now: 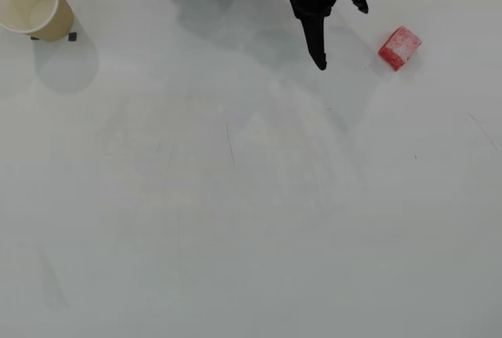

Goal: Pick up the cube and drop it in the cup.

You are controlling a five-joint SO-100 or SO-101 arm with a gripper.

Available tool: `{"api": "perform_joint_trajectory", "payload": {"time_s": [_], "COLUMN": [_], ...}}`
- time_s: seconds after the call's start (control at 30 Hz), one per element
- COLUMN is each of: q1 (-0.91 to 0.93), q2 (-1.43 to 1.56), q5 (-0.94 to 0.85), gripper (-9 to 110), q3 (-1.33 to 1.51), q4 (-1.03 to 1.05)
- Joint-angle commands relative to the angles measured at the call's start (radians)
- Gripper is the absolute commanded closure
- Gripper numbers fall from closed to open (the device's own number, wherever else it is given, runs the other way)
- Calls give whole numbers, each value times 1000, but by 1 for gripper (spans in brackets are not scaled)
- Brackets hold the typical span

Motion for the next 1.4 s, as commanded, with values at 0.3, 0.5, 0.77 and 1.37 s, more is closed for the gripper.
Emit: {"api": "perform_joint_trajectory", "payload": {"time_s": [0.3, 0.5, 0.77, 1.37], "q1": [-17, -26, -44, -100], "q2": [-376, -505, -661, -933], "q5": [5, 6, 6, 6], "gripper": [54, 54, 54, 54], "q3": [-196, -268, -394, -566], "q4": [-256, -319, -357, -433]}}
